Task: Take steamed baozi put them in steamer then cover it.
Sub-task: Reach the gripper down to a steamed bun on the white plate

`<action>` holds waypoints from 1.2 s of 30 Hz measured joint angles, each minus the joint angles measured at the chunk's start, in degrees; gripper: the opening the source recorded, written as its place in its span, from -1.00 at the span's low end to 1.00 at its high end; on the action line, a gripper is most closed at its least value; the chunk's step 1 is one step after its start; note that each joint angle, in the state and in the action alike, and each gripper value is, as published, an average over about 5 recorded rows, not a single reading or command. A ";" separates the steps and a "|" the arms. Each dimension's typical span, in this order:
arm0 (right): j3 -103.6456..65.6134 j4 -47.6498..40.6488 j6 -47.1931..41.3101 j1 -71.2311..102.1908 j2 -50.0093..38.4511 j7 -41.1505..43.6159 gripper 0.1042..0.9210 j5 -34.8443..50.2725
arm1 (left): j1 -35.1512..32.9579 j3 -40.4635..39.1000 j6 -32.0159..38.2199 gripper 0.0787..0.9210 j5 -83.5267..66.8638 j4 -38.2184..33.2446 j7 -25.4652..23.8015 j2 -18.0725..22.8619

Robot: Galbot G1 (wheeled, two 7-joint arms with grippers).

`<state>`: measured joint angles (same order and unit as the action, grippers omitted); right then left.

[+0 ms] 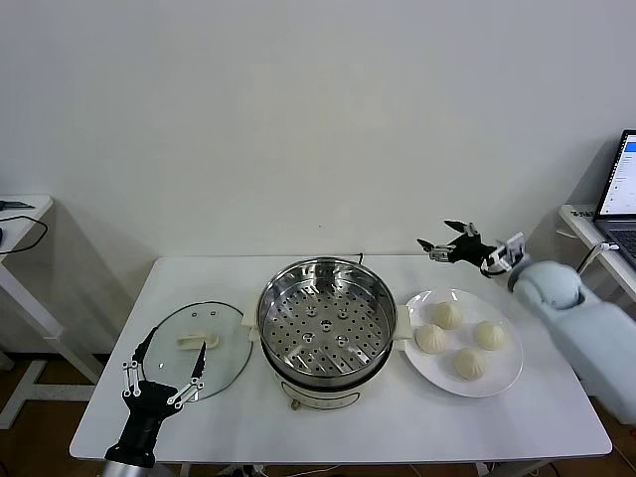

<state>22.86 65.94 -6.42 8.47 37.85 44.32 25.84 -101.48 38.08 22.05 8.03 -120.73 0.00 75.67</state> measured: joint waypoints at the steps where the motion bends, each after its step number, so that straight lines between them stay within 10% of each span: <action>1: 1.76 -1.10 0.47 -1.91 0.02 3.19 0.76 -2.15 | 0.01 -0.02 -0.07 0.77 0.00 -0.08 0.05 0.00; 12: 16.30 -9.68 4.57 -12.39 3.81 20.78 0.76 -20.67 | -0.30 0.07 -0.60 0.77 0.00 -0.72 0.49 0.49; 36: 22.60 -19.56 6.84 -12.16 13.33 20.74 0.76 -34.13 | -2.43 0.95 -0.50 0.77 0.02 -1.42 1.30 1.55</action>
<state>45.47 46.39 0.42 -3.69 51.18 65.06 -8.29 -103.91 39.03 21.55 8.04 -122.15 1.29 77.22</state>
